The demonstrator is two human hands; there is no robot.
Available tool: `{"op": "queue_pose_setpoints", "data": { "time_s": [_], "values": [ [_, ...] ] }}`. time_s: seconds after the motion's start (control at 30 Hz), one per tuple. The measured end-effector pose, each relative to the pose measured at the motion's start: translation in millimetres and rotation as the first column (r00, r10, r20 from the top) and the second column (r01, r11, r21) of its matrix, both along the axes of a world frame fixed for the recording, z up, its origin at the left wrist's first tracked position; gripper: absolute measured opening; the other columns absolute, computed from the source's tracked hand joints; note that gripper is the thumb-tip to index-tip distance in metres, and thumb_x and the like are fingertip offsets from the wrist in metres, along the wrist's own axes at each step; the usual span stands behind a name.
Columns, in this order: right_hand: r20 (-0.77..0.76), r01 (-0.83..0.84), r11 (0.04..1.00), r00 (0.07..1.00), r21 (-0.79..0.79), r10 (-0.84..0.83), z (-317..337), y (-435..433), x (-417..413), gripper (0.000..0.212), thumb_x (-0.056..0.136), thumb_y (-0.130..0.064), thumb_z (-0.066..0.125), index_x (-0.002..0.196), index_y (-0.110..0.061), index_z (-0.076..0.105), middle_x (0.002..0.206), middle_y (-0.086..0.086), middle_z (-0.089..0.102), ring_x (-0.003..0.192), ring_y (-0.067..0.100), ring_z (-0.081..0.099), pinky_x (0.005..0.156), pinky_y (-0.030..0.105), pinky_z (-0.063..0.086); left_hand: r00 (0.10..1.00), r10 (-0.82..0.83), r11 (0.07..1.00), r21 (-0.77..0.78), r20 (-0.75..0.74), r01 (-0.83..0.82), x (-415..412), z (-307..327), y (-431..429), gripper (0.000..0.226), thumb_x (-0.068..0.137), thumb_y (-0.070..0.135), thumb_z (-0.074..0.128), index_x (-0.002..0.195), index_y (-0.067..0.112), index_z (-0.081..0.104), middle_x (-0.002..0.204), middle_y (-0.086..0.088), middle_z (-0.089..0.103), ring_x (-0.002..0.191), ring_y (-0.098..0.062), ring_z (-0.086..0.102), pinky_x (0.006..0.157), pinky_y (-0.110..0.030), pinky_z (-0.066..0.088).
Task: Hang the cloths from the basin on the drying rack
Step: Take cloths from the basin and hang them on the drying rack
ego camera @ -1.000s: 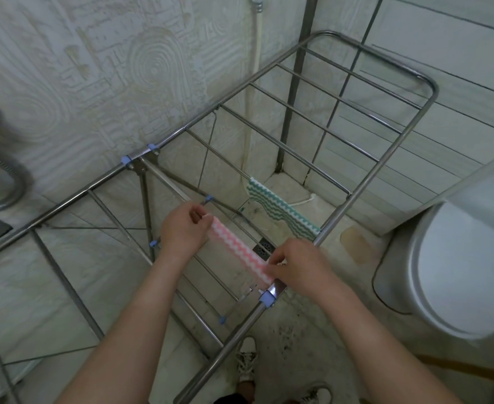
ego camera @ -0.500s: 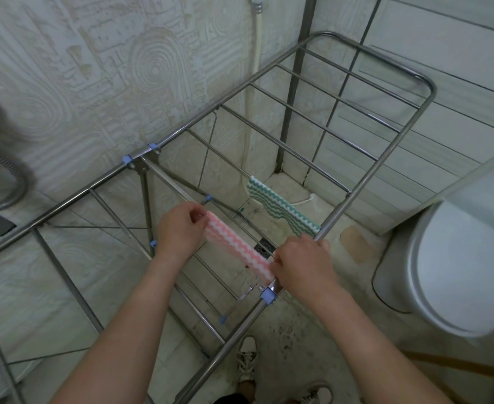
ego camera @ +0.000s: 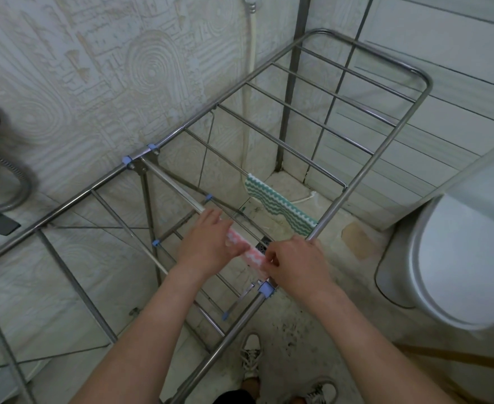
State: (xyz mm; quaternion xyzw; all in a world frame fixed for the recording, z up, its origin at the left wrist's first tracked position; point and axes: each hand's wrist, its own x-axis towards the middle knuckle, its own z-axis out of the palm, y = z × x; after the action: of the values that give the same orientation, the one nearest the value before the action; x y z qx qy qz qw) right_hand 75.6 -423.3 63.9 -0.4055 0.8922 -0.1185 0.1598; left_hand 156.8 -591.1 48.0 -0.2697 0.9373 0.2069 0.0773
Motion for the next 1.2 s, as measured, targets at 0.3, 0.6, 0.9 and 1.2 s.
{"op": "queue_pose_setpoints", "data": {
  "time_s": [0.3,0.6,0.9,1.2],
  "values": [
    [0.264,0.233,0.94,0.95,-0.248,-0.166,-0.3,41.8,-14.6,0.022,0.094,-0.024,0.056,0.112,-0.02,0.069,0.108,-0.005,0.068,0.096,0.012,0.06,0.083,0.029,0.049,0.952,0.009,0.994,0.102,-0.306,0.023,-20.5,19.7,25.8,0.023,0.092,0.029,0.056,0.112,0.019,0.065,0.109,0.001,0.065,0.099,-0.016,0.058,0.088,-0.034,0.048],
    [0.304,0.507,0.753,0.86,-0.42,-0.41,19.0,143.1,-38.1,0.013,0.09,-0.014,0.062,0.097,-0.018,0.073,0.08,-0.012,0.067,0.071,-0.001,0.059,0.064,0.01,0.044,0.893,-0.084,0.945,0.248,-0.443,0.212,-73.9,39.2,127.4,0.006,0.086,0.021,0.058,0.088,0.027,0.06,0.065,0.004,0.061,0.06,-0.016,0.055,0.06,-0.033,0.045],
    [0.316,0.754,0.434,0.62,-0.493,-0.718,11.7,302.2,-43.6,0.012,0.094,-0.02,0.055,0.085,-0.023,0.063,0.066,-0.007,0.06,0.062,0.005,0.054,0.059,0.024,0.042,0.821,-0.401,0.783,0.314,-0.406,0.537,-135.7,34.4,298.3,0.008,0.086,0.023,0.057,0.09,0.03,0.06,0.068,0.006,0.062,0.066,-0.018,0.059,0.062,-0.03,0.044],
    [0.325,0.935,0.14,0.249,-0.325,-0.913,-24.0,459.3,-24.8,0.022,0.093,-0.013,0.055,0.113,-0.013,0.065,0.104,0.008,0.07,0.094,0.025,0.064,0.079,0.034,0.049,0.542,-0.786,0.484,0.249,-0.297,0.839,-164.4,8.4,482.1,0.024,0.092,0.015,0.047,0.113,0.018,0.061,0.102,-0.006,0.068,0.092,-0.024,0.062,0.079,-0.036,0.051]
  ]
}}
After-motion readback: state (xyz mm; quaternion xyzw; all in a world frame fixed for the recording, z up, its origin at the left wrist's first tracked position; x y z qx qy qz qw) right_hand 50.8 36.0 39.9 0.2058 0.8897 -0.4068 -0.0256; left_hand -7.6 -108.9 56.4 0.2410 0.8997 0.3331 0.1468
